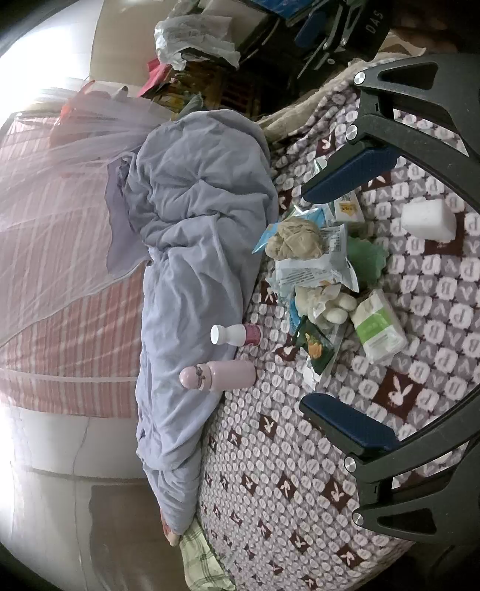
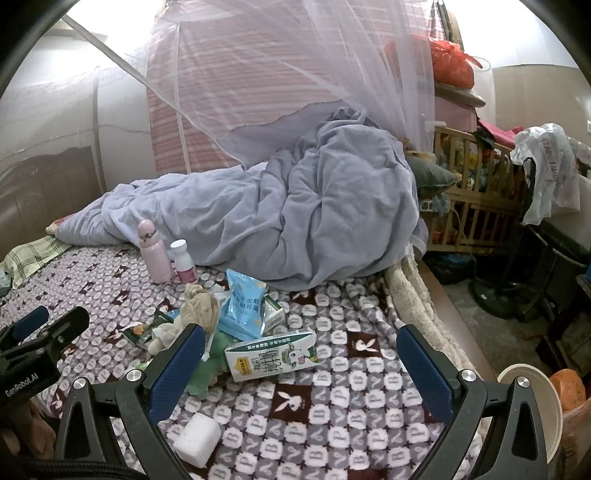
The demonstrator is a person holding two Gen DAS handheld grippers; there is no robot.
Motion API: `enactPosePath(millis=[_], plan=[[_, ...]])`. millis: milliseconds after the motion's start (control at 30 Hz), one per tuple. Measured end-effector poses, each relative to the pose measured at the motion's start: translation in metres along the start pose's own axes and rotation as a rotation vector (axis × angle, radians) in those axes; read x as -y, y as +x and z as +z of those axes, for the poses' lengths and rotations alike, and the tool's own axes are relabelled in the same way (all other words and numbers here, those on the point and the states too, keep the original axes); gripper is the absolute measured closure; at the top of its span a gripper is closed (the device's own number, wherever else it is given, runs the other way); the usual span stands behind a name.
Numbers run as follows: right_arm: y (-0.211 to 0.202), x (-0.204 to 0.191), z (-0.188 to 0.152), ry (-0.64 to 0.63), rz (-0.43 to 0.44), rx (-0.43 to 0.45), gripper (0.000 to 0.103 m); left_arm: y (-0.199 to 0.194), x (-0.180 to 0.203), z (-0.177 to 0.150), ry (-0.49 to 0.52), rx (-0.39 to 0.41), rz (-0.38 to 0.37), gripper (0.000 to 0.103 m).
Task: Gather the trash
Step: 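Grasp the white sponge with the right gripper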
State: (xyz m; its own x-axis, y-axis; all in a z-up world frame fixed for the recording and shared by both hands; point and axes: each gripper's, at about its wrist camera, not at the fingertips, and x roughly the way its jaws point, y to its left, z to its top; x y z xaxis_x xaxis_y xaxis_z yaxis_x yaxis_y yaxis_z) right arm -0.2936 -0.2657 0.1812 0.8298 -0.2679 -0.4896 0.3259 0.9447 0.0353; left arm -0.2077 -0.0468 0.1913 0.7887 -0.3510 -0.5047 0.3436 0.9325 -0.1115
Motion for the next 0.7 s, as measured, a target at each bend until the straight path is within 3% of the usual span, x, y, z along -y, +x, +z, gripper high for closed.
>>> enactPosePath(millis=[700], plan=[[0.0059,-0.0013,-0.0055,-0.015,0.003,-0.029,0.000,0.0092,-0.0029,-0.0082,0.002,-0.018,0.036,0.001]])
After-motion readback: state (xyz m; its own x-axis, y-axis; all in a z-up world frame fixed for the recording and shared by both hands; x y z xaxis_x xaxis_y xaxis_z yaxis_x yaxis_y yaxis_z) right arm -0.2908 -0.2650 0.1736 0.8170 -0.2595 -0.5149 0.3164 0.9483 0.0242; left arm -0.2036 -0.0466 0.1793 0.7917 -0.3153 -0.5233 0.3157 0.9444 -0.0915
